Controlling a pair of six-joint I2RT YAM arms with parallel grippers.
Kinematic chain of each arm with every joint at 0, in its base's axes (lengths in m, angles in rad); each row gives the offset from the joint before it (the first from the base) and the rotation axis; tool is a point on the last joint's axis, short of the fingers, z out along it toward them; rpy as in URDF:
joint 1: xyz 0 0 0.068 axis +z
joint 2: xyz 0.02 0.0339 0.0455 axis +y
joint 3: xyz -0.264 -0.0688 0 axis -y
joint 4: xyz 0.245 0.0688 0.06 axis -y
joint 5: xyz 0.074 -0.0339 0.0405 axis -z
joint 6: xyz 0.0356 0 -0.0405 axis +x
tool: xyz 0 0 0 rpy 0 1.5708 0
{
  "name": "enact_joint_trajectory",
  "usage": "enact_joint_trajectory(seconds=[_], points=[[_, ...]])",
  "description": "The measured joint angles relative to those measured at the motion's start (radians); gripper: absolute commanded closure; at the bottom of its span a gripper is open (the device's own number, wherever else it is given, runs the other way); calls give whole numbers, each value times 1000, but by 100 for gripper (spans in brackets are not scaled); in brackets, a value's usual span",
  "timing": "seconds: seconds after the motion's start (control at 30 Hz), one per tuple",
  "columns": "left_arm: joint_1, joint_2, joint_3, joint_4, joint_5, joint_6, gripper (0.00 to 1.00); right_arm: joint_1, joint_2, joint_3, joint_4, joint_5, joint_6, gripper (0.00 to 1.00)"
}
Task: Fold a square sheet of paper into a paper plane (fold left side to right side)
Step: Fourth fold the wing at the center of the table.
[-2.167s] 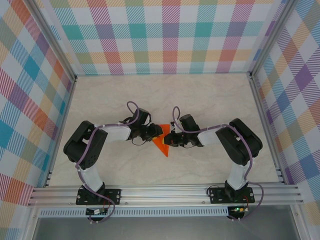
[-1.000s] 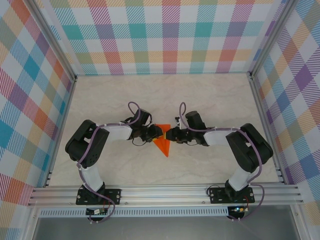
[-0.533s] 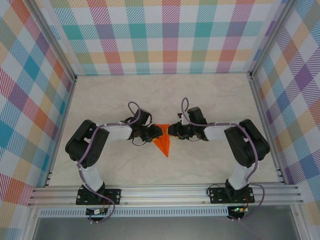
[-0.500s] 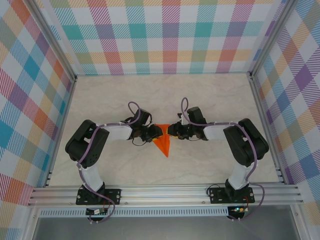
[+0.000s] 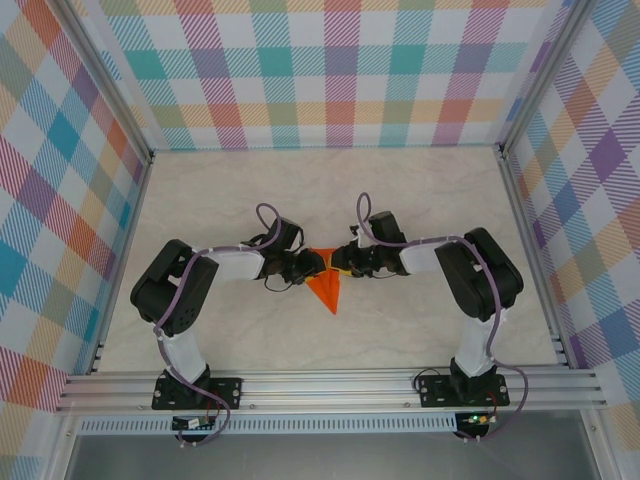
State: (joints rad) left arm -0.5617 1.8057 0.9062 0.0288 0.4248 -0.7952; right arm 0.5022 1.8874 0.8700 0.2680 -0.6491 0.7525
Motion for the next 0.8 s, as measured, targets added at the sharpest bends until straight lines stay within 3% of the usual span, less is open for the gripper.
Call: enact_joint_trajectory(seconds=[0.2, 0.43, 0.8], points=[[0, 0, 0, 0, 0, 0, 67, 10, 14, 1, 0, 0, 4, 75], [0, 0, 0, 0, 0, 0, 67, 10, 16, 3, -3, -6, 8, 96], [0, 0, 0, 0, 0, 0, 67, 10, -23, 3, -133, 87, -62, 98]])
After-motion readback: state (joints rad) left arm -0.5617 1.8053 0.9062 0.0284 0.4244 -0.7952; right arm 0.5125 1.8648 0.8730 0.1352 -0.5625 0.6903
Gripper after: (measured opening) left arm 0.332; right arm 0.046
